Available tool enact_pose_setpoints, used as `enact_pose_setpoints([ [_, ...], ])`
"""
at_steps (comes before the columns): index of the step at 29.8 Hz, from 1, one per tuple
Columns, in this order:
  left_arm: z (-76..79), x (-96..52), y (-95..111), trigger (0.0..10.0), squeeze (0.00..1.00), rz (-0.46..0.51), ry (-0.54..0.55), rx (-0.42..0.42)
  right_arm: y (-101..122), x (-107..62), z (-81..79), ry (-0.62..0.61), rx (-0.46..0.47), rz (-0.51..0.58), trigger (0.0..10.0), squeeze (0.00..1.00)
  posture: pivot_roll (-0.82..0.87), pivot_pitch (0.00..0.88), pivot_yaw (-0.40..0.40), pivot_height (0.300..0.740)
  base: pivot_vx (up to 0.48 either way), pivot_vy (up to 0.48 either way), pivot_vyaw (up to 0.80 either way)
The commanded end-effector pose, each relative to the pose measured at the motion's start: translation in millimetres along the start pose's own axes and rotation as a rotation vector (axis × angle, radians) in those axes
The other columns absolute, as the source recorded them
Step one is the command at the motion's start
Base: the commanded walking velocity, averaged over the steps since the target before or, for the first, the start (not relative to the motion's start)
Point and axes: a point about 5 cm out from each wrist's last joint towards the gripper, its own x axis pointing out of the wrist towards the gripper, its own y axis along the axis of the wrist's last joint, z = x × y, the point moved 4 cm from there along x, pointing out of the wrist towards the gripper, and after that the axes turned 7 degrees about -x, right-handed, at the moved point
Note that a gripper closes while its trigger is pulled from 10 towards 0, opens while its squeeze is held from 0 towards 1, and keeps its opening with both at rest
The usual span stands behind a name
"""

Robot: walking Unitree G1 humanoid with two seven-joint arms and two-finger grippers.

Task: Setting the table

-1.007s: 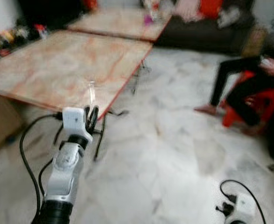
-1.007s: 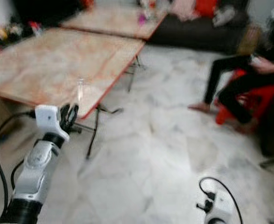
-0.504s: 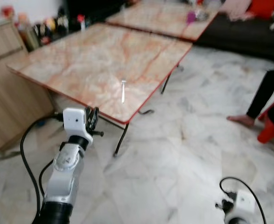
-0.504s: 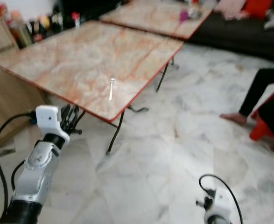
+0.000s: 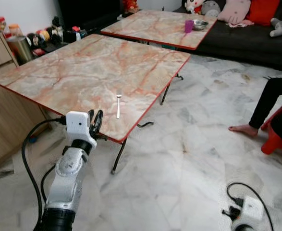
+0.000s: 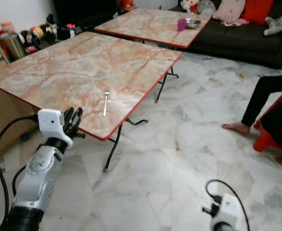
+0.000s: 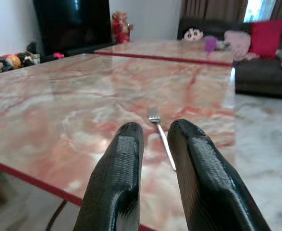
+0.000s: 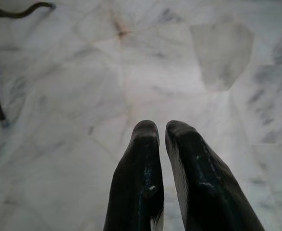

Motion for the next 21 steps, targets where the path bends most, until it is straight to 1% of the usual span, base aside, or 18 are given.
enact_pose_setpoints([
  [1, 10.4, 3.3, 3.1, 10.0, 0.00, 0.009, -0.029, 0.001, -1.4, -1.7, 9.3, -0.021, -0.023, -0.005, 10.0, 0.00, 0.12, 0.057, -0.015, 0.740, 0.307, 0.000, 0.00],
  [4, 10.8, 3.2, 2.8, 10.0, 0.00, 0.009, -0.031, 0.001, -1.1, -1.6, 8.6, -0.015, -0.031, -0.003, 10.0, 0.00, 0.12, 0.056, -0.016, 0.740, 0.307, 0.000, 0.00],
  [11, 11.4, 3.2, 3.0, 10.0, 0.00, 0.009, -0.036, -0.001, -2.4, -2.1, 7.9, -0.013, -0.035, -0.004, 10.0, 0.00, 0.11, 0.045, -0.015, 0.740, 0.307, 0.000, 0.70],
  [14, 11.9, 3.2, 3.1, 10.0, 0.00, 0.010, -0.039, -0.001, -5.9, -3.2, 8.7, -0.018, -0.016, -0.012, 10.0, 0.00, 0.11, 0.037, -0.014, 0.740, 0.307, 0.000, 0.00],
  [21, 13.1, 2.9, 2.6, 10.0, 0.00, 0.007, -0.046, -0.001, -8.2, -4.0, 10.7, -0.020, -0.026, -0.023, 10.0, 0.00, 0.11, 0.027, -0.011, 0.740, 0.310, 0.000, 0.00],
])
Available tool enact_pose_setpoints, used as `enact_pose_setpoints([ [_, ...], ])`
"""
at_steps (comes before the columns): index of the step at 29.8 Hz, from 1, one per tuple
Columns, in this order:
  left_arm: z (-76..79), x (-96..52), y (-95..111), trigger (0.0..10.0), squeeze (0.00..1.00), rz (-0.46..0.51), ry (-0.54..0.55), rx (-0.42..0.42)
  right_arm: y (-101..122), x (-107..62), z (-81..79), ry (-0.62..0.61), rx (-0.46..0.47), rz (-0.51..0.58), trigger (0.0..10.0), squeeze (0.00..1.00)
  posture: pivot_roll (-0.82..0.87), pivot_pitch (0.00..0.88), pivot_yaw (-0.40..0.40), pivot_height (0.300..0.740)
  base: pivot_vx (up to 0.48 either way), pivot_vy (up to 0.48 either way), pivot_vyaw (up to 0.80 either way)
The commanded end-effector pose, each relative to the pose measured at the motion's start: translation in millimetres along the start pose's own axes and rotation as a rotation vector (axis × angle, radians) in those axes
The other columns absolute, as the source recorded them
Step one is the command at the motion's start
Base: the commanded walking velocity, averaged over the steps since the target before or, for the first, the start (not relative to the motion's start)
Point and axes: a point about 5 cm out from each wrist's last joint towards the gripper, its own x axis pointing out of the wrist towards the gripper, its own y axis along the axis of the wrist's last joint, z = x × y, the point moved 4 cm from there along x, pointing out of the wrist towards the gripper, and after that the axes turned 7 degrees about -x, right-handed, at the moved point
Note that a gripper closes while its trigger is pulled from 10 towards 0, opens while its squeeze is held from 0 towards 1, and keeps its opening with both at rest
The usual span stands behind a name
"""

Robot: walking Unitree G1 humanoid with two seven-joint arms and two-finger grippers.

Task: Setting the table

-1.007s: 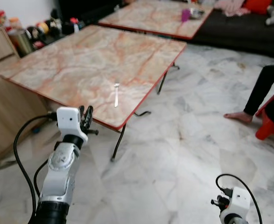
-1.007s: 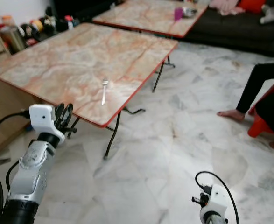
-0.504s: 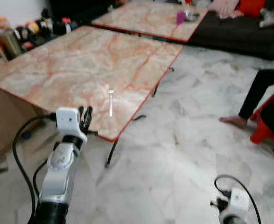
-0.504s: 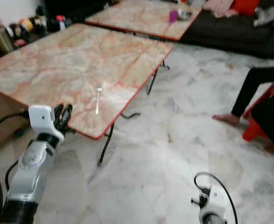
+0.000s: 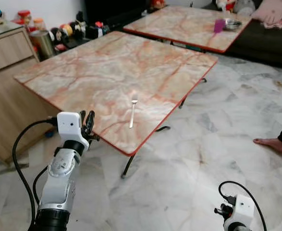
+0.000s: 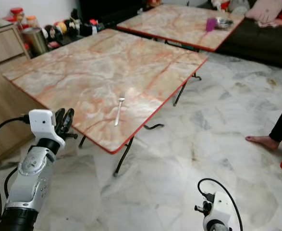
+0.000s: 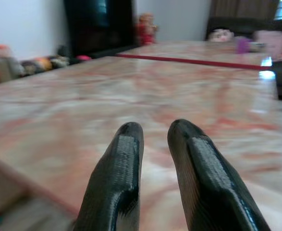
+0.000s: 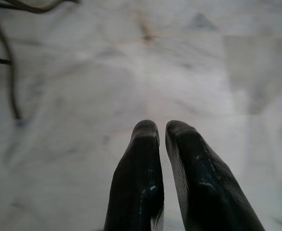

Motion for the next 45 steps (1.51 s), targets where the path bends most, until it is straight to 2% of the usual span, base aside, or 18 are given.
enact_pose_setpoints([
  [1, -1.3, 2.4, 9.0, 10.0, 0.00, 0.025, -0.009, 0.030, 7.4, 2.6, -3.2, 0.008, -0.007, 0.016, 10.0, 0.00, 0.11, 0.027, -0.011, 0.740, 0.307, 0.000, 0.00],
  [10, 1.9, 2.8, 8.7, 10.0, 0.00, 0.022, -0.018, 0.025, 8.7, 3.4, -5.3, 0.010, -0.011, 0.016, 10.0, 0.00, 0.11, 0.049, -0.008, 0.740, 0.309, 0.000, 0.20],
  [28, 2.3, 0.6, 7.2, 10.0, 0.00, 0.012, -0.021, 0.030, -3.4, 1.0, -11.1, 0.008, -0.004, -0.020, 10.0, 0.00, 0.12, 0.063, -0.008, 0.740, 0.321, 0.000, 0.00],
  [31, 2.1, 0.8, 7.6, 10.0, 0.00, 0.014, -0.019, 0.030, -4.6, 0.9, -13.1, 0.010, -0.012, -0.024, 10.0, 0.00, 0.12, 0.063, -0.008, 0.740, 0.365, -0.305, 0.60],
  [35, 3.2, 1.5, 8.6, 10.0, 0.00, 0.018, -0.021, 0.029, -1.3, 1.6, -7.1, 0.001, -0.006, -0.021, 10.0, 0.00, 0.12, 0.063, -0.008, 0.740, 0.358, -0.316, 0.76],
  [45, 3.3, 1.4, 9.2, 10.0, 0.00, 0.020, -0.020, 0.031, 1.2, 2.2, -5.7, -0.005, 0.011, -0.013, 10.0, 0.00, 0.12, 0.065, -0.011, 0.740, 0.357, -0.317, 0.00],
])
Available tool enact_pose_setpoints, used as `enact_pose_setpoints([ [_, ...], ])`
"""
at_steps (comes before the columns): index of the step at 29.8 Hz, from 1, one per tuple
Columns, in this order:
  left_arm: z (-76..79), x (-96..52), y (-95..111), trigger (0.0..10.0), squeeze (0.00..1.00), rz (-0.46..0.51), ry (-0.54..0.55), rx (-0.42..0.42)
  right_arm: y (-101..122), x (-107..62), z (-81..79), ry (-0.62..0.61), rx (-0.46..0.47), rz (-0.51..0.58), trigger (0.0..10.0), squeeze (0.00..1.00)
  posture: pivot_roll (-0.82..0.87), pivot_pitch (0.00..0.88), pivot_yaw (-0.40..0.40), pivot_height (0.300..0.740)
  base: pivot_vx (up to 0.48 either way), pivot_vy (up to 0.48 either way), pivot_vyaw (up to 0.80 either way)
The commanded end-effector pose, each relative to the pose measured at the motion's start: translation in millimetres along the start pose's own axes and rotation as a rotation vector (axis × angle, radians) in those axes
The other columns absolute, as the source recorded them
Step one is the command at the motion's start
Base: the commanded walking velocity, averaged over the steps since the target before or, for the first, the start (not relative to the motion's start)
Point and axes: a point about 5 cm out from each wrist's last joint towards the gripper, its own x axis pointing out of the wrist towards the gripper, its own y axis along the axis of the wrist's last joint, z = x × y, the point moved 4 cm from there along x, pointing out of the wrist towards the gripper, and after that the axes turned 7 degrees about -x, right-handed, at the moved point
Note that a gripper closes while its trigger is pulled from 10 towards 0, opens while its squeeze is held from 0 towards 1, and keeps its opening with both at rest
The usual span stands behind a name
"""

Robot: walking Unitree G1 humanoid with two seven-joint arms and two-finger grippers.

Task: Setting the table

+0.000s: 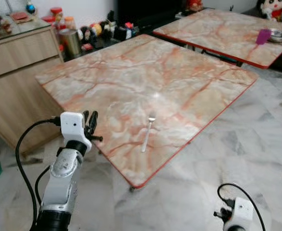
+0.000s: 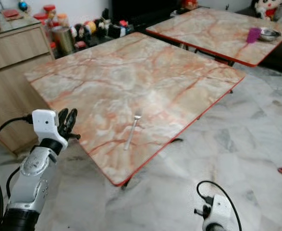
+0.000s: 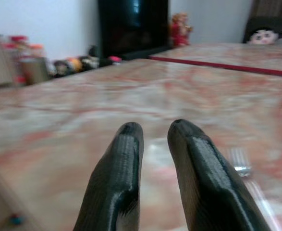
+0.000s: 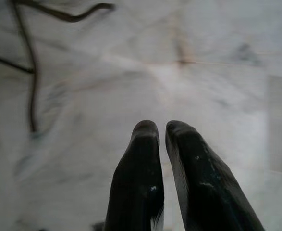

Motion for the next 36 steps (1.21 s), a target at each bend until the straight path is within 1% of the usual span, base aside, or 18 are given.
enact_pose_setpoints([
  [1, -2.6, 2.0, 6.9, 10.0, 0.00, 0.014, 0.000, 0.028, 5.9, 1.9, -1.5, 0.002, 0.011, 0.012, 10.0, 0.00, 0.12, 0.065, -0.011, 0.740, 0.360, -0.315, 0.00],
  [12, -3.1, 2.5, 7.4, 10.0, 0.00, 0.017, 0.004, 0.025, 4.7, 1.0, 1.9, 0.000, 0.014, 0.012, 10.0, 0.00, 0.12, 0.064, -0.011, 0.740, 0.323, -0.348, 0.00],
  [17, -3.6, 2.7, 7.6, 10.0, 0.00, 0.018, 0.007, 0.022, 2.7, 0.4, 2.5, 0.000, 0.018, 0.008, 10.0, 0.00, 0.12, 0.063, -0.011, 0.740, 0.315, 0.000, 0.00],
  [23, -11.6, 2.9, 0.5, 10.0, 0.00, -0.034, 0.019, 0.044, 1.6, 0.1, 2.5, 0.003, 0.018, 0.005, 10.0, 0.00, 0.12, 0.056, -0.009, 0.740, 0.000, 0.000, 0.00],
  [24, -12.2, 2.7, -1.0, 10.0, 1.00, -0.044, 0.018, 0.048, 1.9, 0.1, 2.6, 0.003, 0.018, 0.006, 10.0, 0.00, 0.12, 0.054, -0.009, 0.740, 0.000, 0.000, 0.00],
  [27, -13.1, 1.3, -6.2, 10.0, 1.00, -0.072, 0.009, 0.065, 5.0, 1.1, 2.6, 0.004, 0.018, 0.011, 10.0, 0.00, 0.12, 0.053, -0.009, 0.740, 0.000, 0.000, 0.00],
  [30, -15.0, 0.1, -7.2, 10.0, 1.00, -0.080, 0.002, 0.077, 7.8, 2.1, 1.9, 0.005, 0.018, 0.014, 10.0, 0.00, 0.12, 0.048, -0.009, 0.740, 0.000, 0.000, 0.00],
  [31, -17.7, -0.8, -8.7, 10.0, 1.00, -0.094, -0.008, 0.095, 8.9, 2.5, 1.2, 0.006, 0.017, 0.016, 10.0, 0.00, 0.12, 0.048, -0.009, 0.740, 0.000, 0.000, 0.00],
  [34, -22.6, -1.7, -9.2, 10.0, 1.00, -0.106, -0.012, 0.107, 9.6, 2.8, 0.5, 0.008, 0.016, 0.017, 10.0, 0.00, 0.12, 0.046, -0.009, 0.740, 0.000, 0.000, 0.00],
  [36, -27.2, -2.1, -9.6, 10.0, 1.00, -0.129, -0.028, 0.150, 10.6, 3.1, -0.6, 0.011, 0.015, 0.020, 10.0, 0.00, 0.12, 0.047, -0.008, 0.740, 0.000, 0.000, 0.00],
])
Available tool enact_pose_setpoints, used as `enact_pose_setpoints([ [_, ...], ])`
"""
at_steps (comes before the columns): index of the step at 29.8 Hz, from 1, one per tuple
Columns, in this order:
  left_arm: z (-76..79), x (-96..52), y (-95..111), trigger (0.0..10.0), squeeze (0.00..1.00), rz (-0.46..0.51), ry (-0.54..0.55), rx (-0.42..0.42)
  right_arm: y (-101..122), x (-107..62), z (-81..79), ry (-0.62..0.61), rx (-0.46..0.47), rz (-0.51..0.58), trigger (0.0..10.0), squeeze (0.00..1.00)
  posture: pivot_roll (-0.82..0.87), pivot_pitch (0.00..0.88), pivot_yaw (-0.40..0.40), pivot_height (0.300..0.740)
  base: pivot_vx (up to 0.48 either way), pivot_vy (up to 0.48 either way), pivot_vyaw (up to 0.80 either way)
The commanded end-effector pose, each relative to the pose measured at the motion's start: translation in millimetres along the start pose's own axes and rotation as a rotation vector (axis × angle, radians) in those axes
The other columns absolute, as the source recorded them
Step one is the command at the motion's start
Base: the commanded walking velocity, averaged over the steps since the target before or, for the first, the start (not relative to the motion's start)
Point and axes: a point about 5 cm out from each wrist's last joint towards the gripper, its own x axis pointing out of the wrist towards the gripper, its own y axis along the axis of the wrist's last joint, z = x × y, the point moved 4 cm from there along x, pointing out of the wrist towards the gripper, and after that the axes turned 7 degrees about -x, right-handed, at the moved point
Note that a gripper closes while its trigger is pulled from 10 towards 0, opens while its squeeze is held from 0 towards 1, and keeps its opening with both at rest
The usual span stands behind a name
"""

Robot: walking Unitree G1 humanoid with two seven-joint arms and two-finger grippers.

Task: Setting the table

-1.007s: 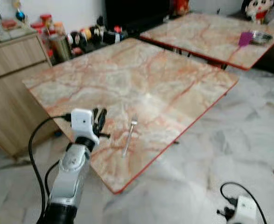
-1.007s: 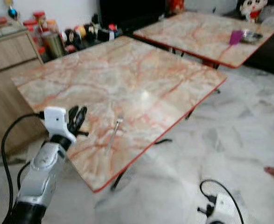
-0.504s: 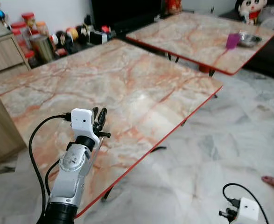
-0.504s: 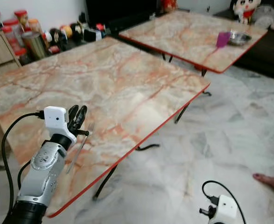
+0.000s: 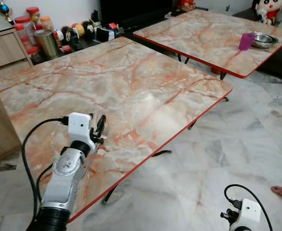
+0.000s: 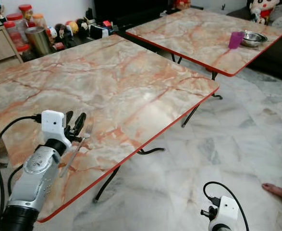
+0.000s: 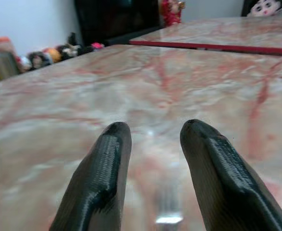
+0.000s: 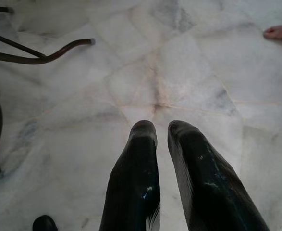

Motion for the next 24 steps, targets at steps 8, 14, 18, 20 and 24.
enact_pose_setpoints([
  [8, -3.9, 0.6, -14.1, 10.0, 1.00, -0.110, -0.040, 0.043, 1.3, 0.8, -3.3, 0.008, -0.002, 0.001, 10.0, 0.00, 0.12, 0.056, -0.006, 0.740, 0.000, 0.000, 0.00],
  [14, 19.7, -2.0, -22.3, 10.0, 1.00, -0.177, -0.137, 0.050, -2.6, -0.3, -5.4, 0.013, -0.004, -0.005, 10.0, 0.00, 0.12, 0.063, -0.006, 0.740, 0.000, 0.000, 0.00],
  [18, 37.5, -6.5, -25.8, 10.0, 0.00, -0.259, -0.178, 0.059, -13.5, -3.2, -9.8, 0.017, -0.005, -0.027, 10.0, 0.00, 0.12, 0.068, -0.004, 0.740, 0.000, 0.000, 0.00],
  [20, 44.7, -8.8, -27.0, 10.0, 0.00, -0.299, -0.191, 0.055, -16.8, -3.8, -13.0, 0.020, -0.007, -0.036, 10.0, 0.00, 0.12, 0.069, -0.003, 0.740, 0.000, 0.000, 0.00],
  [24, 56.1, -10.7, -27.4, 10.0, 0.00, -0.373, -0.171, 0.036, -14.7, -1.9, -22.0, 0.030, -0.007, -0.039, 10.0, 0.00, 0.13, 0.069, -0.001, 0.740, 0.000, 0.000, 0.00],
])
